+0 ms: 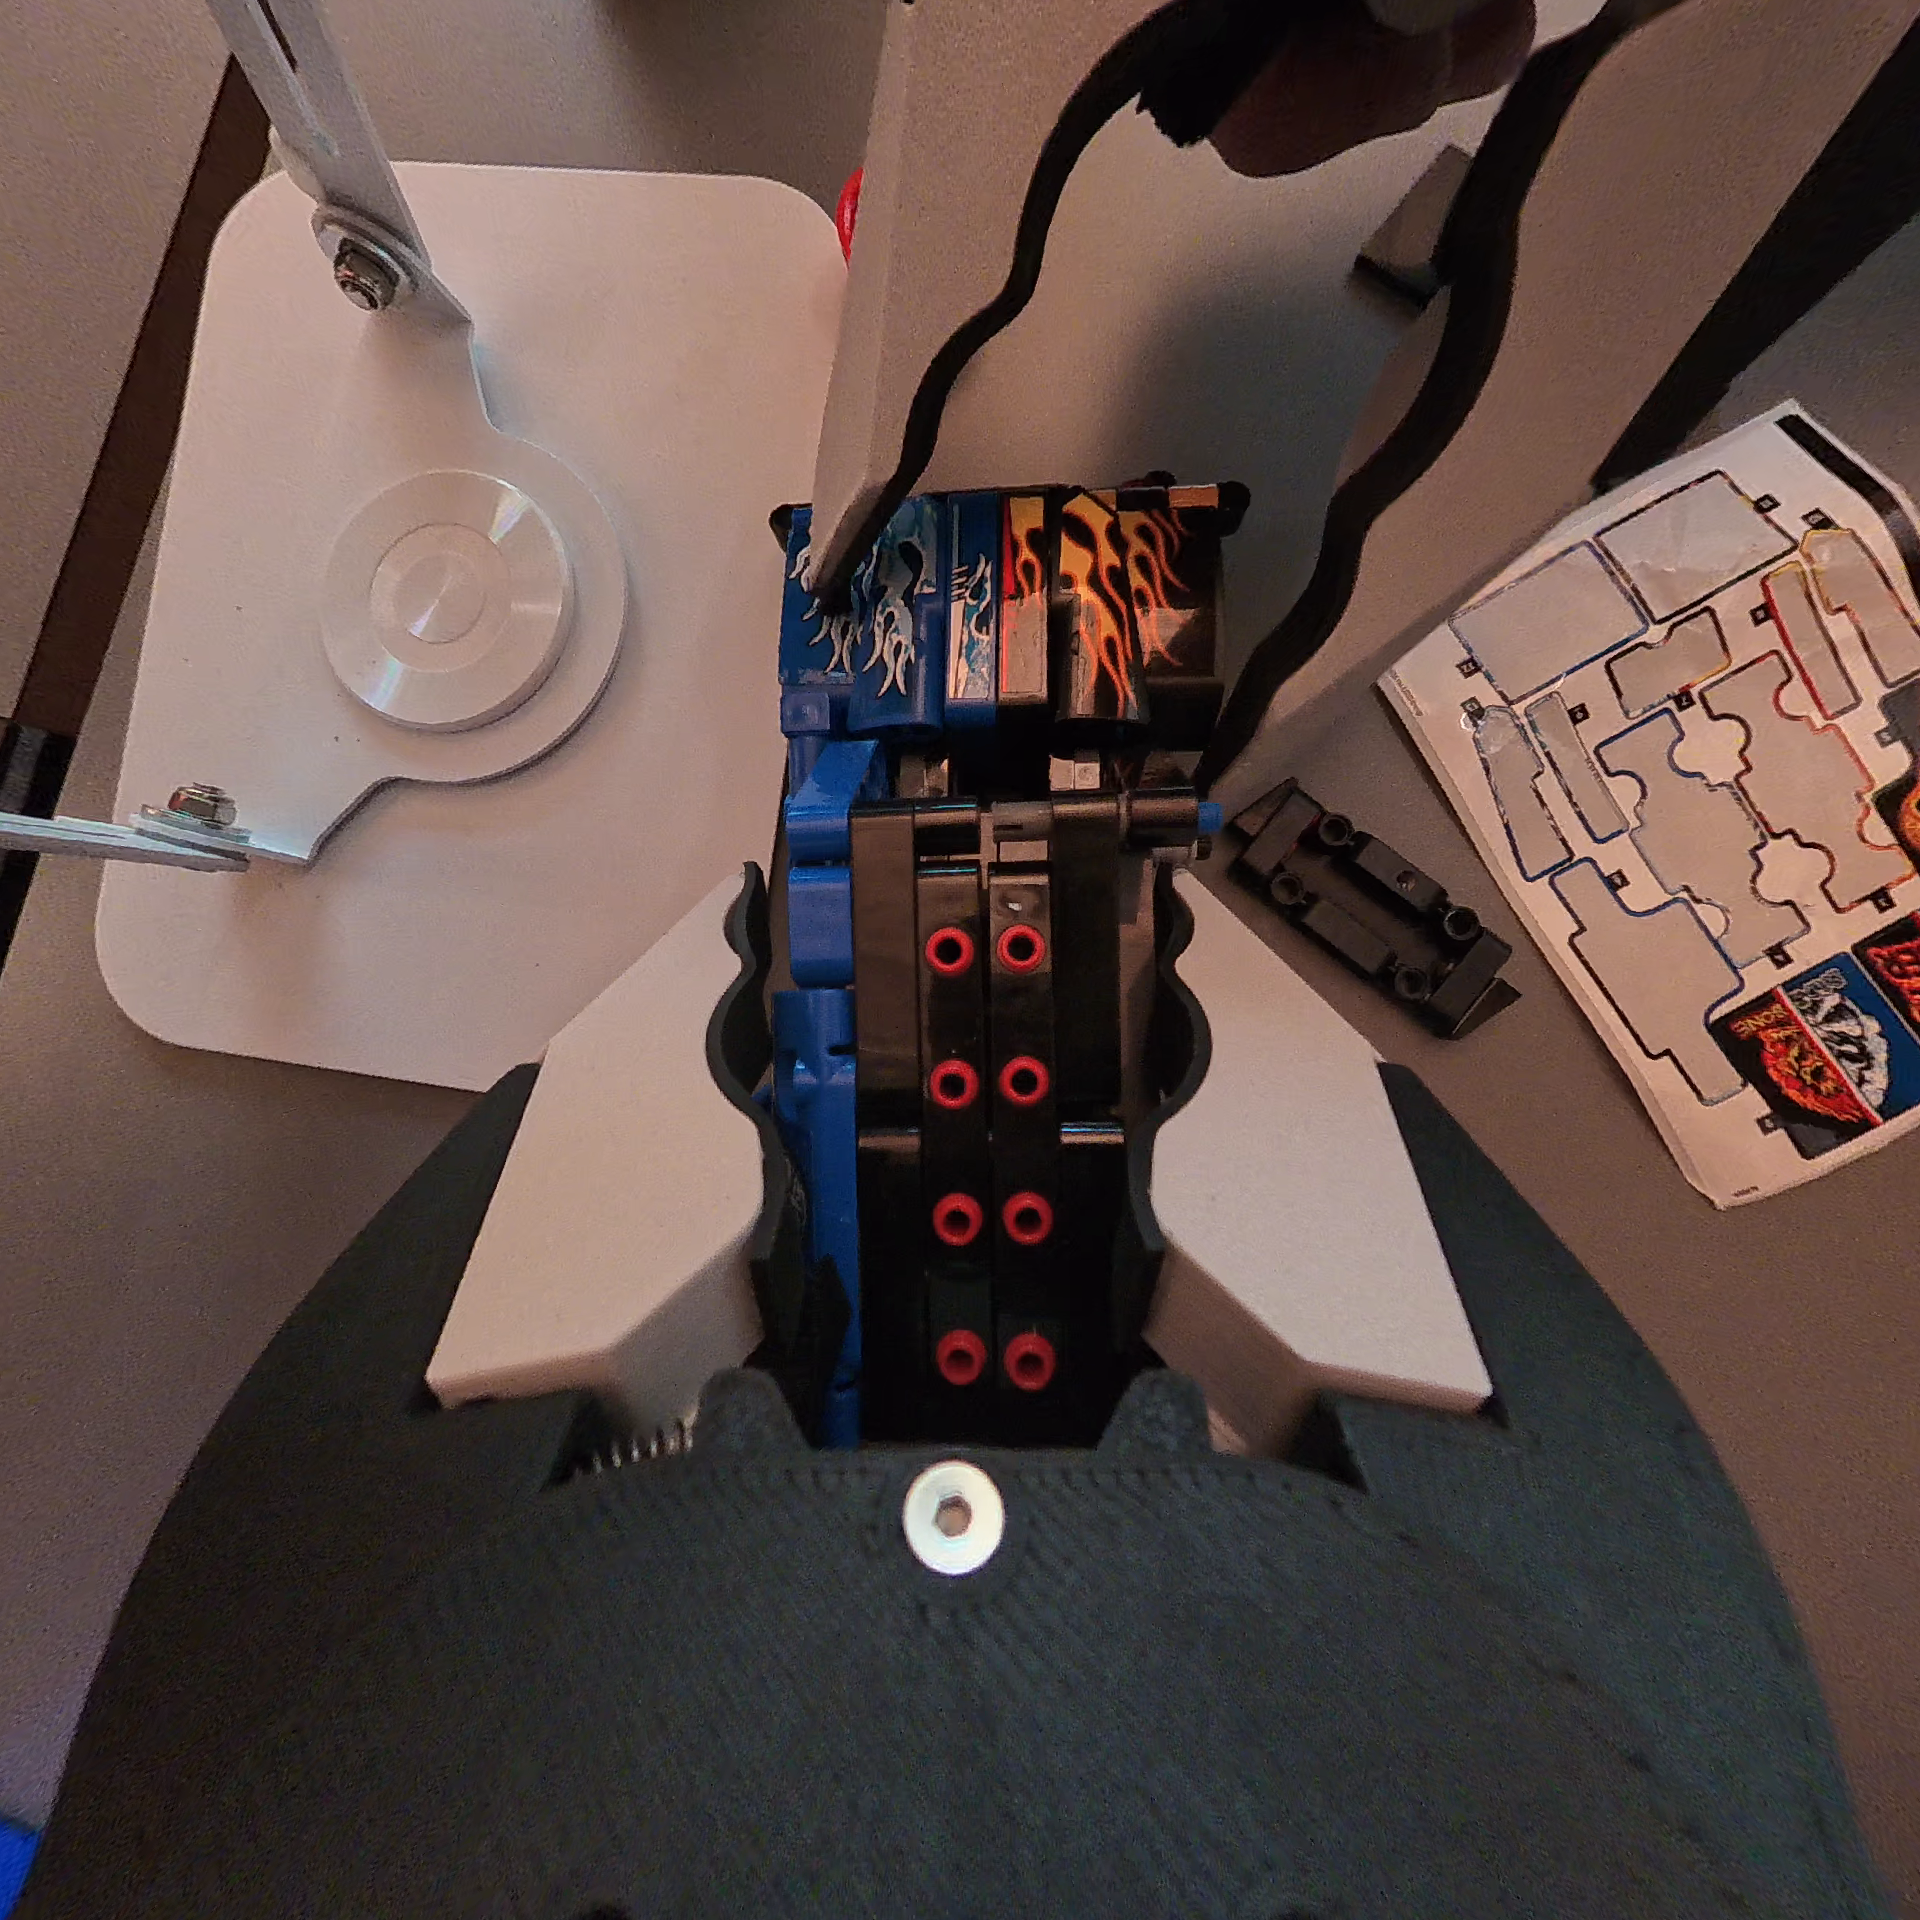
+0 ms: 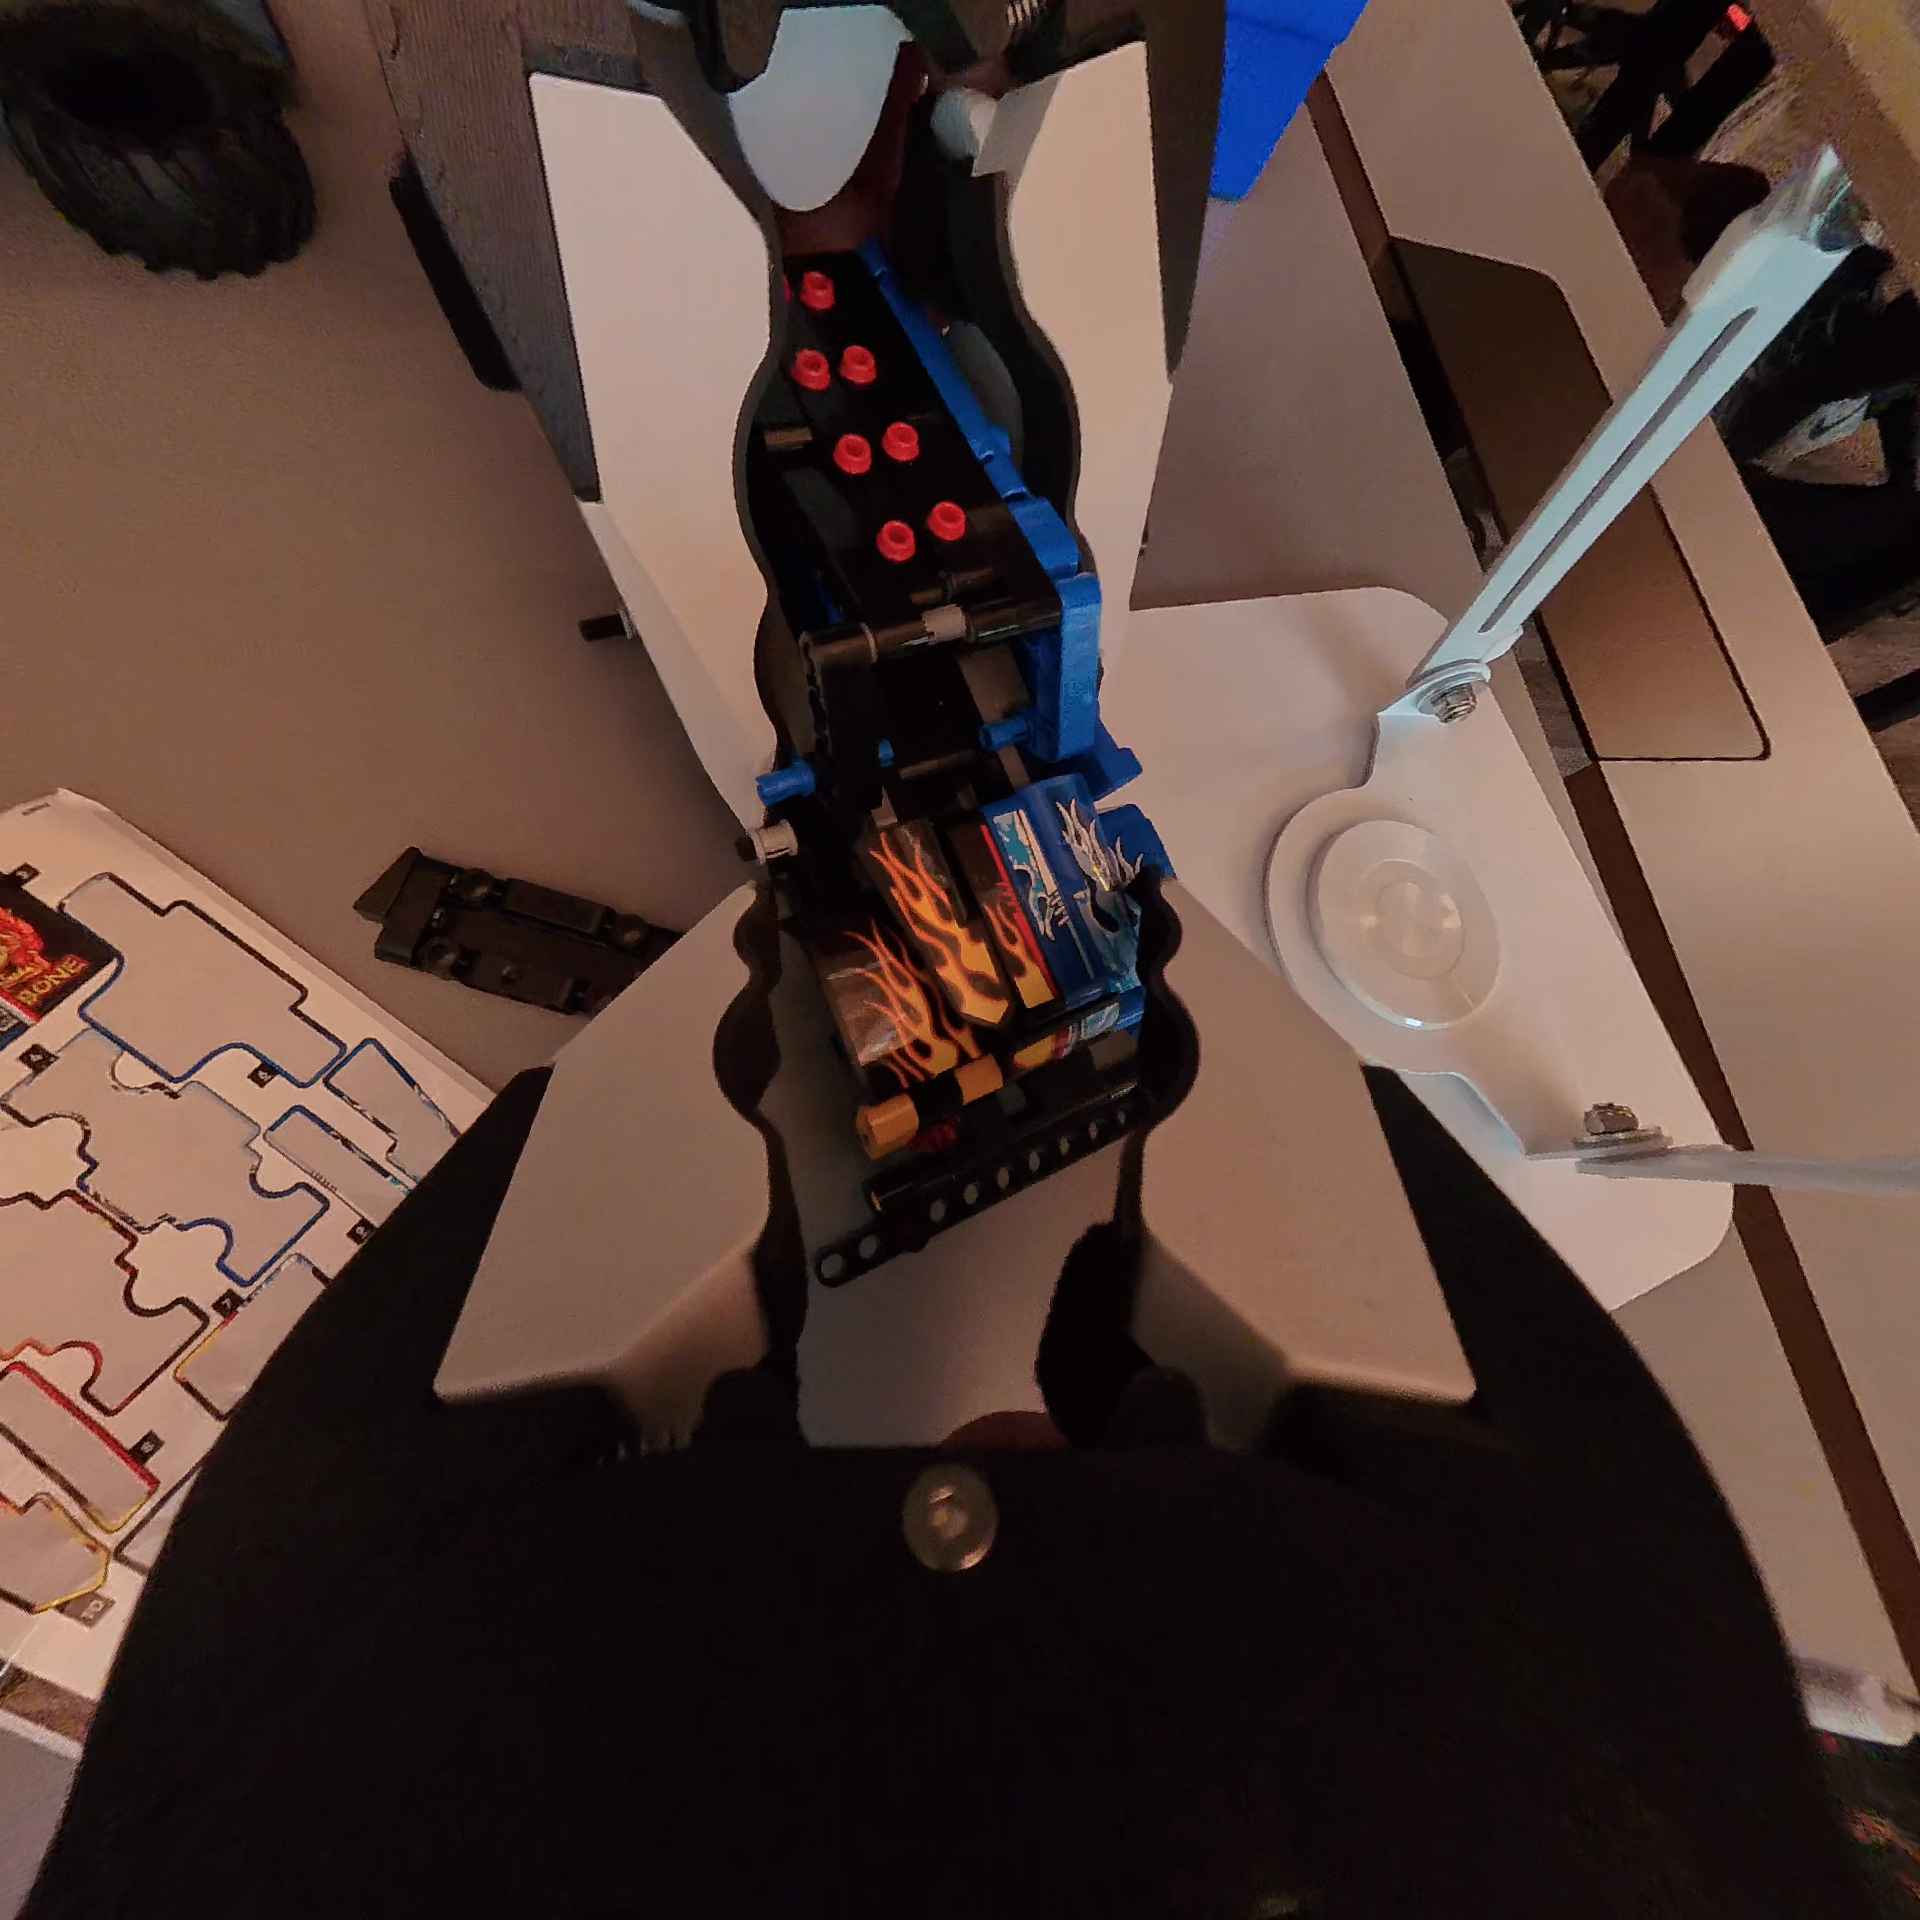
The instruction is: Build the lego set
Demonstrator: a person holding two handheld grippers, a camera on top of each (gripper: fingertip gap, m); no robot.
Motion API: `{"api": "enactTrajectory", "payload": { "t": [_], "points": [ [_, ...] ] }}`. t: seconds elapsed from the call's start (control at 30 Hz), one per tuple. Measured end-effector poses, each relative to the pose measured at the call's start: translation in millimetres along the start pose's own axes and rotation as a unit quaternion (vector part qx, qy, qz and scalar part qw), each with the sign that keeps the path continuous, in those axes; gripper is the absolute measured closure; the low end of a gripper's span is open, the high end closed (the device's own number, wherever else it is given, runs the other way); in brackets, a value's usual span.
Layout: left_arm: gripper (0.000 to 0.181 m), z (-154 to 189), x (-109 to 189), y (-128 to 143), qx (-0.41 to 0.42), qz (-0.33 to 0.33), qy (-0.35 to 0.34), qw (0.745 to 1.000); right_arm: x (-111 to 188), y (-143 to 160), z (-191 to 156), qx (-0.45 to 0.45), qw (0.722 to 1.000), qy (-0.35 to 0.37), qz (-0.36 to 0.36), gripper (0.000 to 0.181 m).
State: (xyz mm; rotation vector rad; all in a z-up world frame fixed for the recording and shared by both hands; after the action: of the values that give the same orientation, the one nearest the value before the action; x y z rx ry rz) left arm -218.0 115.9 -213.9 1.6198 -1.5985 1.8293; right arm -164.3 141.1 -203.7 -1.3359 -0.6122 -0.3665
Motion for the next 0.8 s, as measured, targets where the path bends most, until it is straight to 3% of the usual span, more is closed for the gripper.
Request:
{"api": "enactTrajectory", "payload": {
  "t": [0.2,0.33,0.53,0.8],
  "points": [
    [0.109,1.8,-0.9,-2.0,0.001,0.004,-0.002,1.0,-0.8,-1.4,-0.3,-0.012,1.0,-0.001,0.001,0.114],
    [0.11,5.8,-3.9,-7.3,0.002,0.016,0.006,1.0,-0.9,-6.0,-4.1,-0.024,0.999,-0.018,0.013,0.126],
    [0.109,5.5,-4.0,-7.8,0.008,0.019,0.003,1.0,5.9,-1.9,-3.4,-0.012,1.0,-0.024,0.001,0.114],
    [0.109,5.3,-4.2,-7.9,0.009,0.021,0.003,1.0,3.8,0.3,-0.5,-0.012,1.0,-0.016,0.001,0.117]
  ]
}}
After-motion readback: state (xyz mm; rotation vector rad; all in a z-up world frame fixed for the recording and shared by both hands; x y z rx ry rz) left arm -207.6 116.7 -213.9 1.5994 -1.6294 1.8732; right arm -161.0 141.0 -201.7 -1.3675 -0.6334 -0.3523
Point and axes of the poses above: each gripper's, where its closed fingertips meet, x back along the fingers, y out of its underside, z = x × y across the jaws, the point moved 3 cm from there along x, back along the fingers, and after that the axes turned 11 degrees about -x, right-handed, at the moved point
